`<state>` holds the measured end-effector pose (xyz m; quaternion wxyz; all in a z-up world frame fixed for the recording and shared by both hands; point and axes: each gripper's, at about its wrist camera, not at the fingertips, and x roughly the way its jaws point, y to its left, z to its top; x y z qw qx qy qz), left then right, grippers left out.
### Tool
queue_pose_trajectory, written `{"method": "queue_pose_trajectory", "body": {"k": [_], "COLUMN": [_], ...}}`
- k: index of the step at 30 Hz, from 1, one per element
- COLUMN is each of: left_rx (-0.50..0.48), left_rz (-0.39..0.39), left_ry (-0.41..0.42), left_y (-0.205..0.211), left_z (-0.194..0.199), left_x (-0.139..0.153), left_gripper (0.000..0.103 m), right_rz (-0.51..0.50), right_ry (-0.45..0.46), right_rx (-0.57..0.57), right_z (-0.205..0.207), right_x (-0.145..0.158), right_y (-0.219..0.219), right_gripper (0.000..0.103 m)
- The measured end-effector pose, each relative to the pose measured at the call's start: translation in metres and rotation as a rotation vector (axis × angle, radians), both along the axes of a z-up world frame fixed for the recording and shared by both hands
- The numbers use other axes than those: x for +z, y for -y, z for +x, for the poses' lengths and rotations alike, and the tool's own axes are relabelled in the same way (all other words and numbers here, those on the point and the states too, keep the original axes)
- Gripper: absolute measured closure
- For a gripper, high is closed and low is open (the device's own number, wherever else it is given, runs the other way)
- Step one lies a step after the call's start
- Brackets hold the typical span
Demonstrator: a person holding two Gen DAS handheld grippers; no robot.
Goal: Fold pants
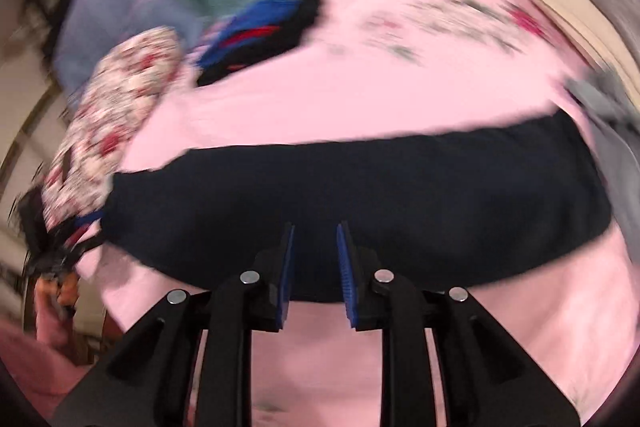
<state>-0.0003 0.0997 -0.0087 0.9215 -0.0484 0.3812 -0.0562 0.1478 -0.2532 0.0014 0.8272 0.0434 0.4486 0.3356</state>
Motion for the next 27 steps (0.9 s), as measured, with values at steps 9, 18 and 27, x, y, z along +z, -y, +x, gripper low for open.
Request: {"method": "queue_pose_trajectory", "body": {"k": [9,18,27], "left_rx": [0.017,-0.025,-0.088], "left_rz": [0.056,-0.106,-0.19], "left_ry": [-0.134,-0.029,-0.148], "left_y": [-0.003,-0.007,0.005], "left_z": [0.007,0.041,0.061], "left_x": [-0.036,0.003,-0.041], "left_gripper": [0.009,0.006,0.006], "right_rz": [-0.123,0.042,-0.036], "right_ry": [-0.064,0.042,-0.046], "right_rx": [0.285,0.433,0.548], "right_z": [-0.022,-0.001,0.079], "right_x": [-0.047,0.011,-0.021], "right_y": [-0.107,-0.157,-0.25], "right_gripper": [0.074,0.06,0.06]}}
